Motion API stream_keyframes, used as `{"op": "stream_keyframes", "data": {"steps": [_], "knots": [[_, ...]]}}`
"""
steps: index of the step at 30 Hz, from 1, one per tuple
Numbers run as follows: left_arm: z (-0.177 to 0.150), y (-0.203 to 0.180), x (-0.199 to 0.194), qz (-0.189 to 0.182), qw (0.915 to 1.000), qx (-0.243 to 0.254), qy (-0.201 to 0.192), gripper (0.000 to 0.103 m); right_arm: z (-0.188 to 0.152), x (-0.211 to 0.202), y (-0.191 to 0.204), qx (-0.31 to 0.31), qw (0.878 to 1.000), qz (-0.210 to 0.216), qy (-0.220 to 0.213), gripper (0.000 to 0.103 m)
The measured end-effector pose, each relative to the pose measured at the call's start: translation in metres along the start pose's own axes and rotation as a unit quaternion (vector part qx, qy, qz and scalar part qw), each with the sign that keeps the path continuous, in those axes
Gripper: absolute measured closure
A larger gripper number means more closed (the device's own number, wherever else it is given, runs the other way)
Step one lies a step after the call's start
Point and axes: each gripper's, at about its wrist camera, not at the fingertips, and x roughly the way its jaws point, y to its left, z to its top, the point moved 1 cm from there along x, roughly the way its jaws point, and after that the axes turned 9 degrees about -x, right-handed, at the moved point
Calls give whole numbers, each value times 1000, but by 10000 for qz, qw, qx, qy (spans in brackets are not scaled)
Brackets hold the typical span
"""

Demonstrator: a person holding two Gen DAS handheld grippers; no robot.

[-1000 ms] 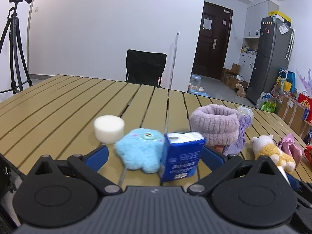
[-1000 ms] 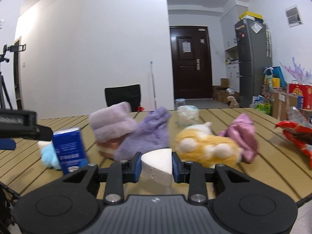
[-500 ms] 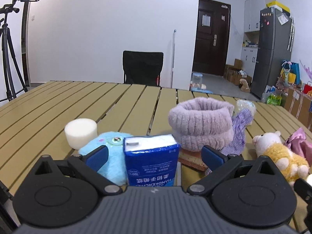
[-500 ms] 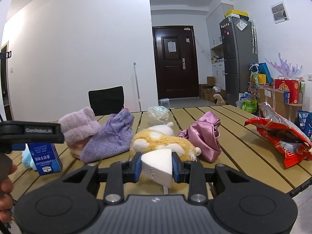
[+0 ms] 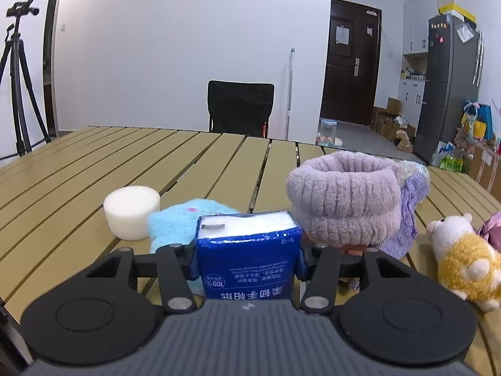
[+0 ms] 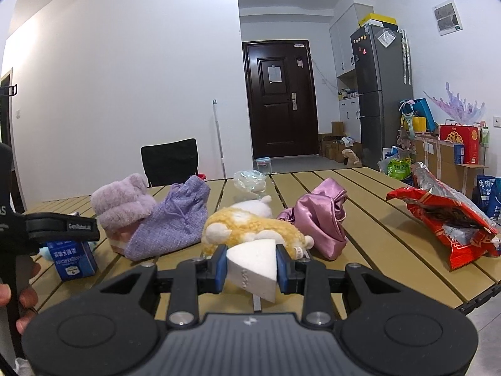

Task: Collect trash
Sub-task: 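Carry the tissue pack and foam wedge back over the black bin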

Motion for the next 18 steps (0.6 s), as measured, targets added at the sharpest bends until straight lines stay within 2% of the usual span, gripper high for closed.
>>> {"op": "stream_keyframes", "data": {"steps": [8, 18], "knots": [[2, 1, -7, 25, 9999, 16, -105, 51, 1, -4, 3, -18, 10000, 76, -54, 73], [7, 5, -35, -77, 9996, -4, -265, 51, 2, -13, 10, -81, 9997, 198, -122, 73]]}}
